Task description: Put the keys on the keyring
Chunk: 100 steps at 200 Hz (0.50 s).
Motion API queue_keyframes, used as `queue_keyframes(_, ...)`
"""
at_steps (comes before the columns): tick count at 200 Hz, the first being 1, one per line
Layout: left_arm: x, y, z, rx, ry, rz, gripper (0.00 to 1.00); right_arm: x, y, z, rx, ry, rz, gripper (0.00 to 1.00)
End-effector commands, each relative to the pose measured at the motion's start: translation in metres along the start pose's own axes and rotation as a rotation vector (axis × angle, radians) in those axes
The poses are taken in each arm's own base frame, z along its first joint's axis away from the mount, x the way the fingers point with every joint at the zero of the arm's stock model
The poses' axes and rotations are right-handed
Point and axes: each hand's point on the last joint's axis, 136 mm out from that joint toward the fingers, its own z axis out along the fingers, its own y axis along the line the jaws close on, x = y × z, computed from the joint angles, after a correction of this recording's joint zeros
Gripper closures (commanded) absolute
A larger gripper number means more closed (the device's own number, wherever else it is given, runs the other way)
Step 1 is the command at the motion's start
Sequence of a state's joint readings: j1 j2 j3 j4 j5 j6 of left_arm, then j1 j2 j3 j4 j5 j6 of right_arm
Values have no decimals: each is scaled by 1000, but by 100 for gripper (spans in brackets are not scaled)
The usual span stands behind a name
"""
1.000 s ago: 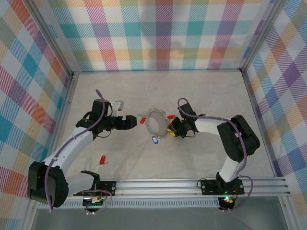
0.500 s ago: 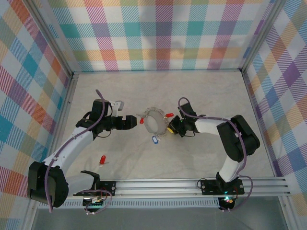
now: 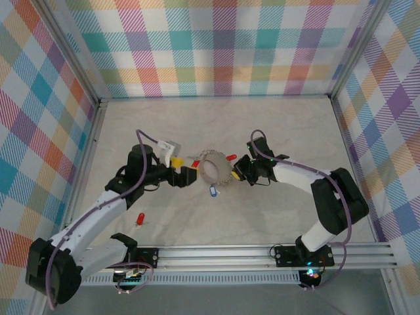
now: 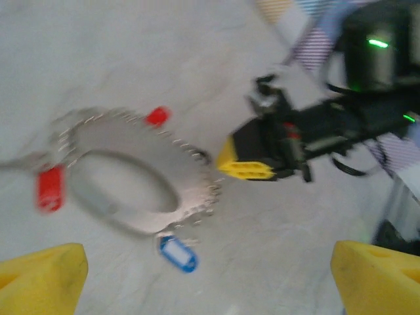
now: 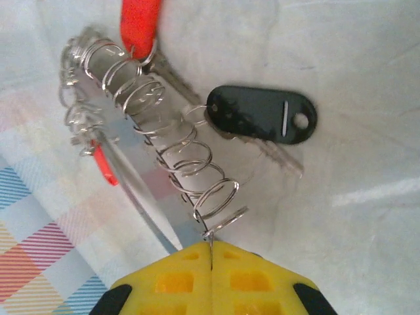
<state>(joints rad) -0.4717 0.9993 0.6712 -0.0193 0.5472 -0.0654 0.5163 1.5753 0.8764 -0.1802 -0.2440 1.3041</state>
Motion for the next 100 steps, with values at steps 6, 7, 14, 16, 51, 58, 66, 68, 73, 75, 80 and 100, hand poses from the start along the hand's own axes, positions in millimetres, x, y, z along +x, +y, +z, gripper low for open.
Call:
queue_keyframes(6, -25, -36, 13, 136, -65, 355, 9, 13, 8, -21, 12, 44, 93, 100)
queue_keyframes(7, -24, -36, 13, 137, -60, 358, 9, 13, 9, -22, 11, 45, 95, 100)
queue_keyframes(14, -24, -40, 18, 151, -34, 394, 18, 15, 11, -27, 10, 50, 104, 100)
queue_keyframes(16, -24, -41, 19, 154, -30, 407, 20, 16, 11, -29, 9, 50, 105, 100)
queue_keyframes(51, -28, -53, 33, 181, -20, 587, 44, 22, 24, -69, 19, 17, 79, 100)
queue_keyframes(58, -31, -53, 35, 177, -17, 594, 45, 24, 25, -76, 25, 20, 72, 100)
queue_keyframes(66, -32, -53, 39, 182, -5, 601, 47, 27, 28, -83, 26, 25, 67, 100)
queue_keyframes(68, -32, -54, 39, 184, -3, 603, 48, 28, 29, -85, 25, 28, 67, 100)
queue_keyframes(73, -32, -54, 42, 190, 5, 608, 50, 30, 31, -89, 19, 35, 64, 100)
queue_keyframes(75, -31, -55, 43, 193, 10, 610, 50, 31, 32, -90, 18, 39, 63, 100)
queue_keyframes(80, -31, -57, 45, 200, 15, 616, 51, 33, 34, -93, 8, 46, 61, 100)
queue_keyframes(100, -33, -67, 52, 217, 4, 646, 53, 40, 41, -105, -18, 67, 76, 100)
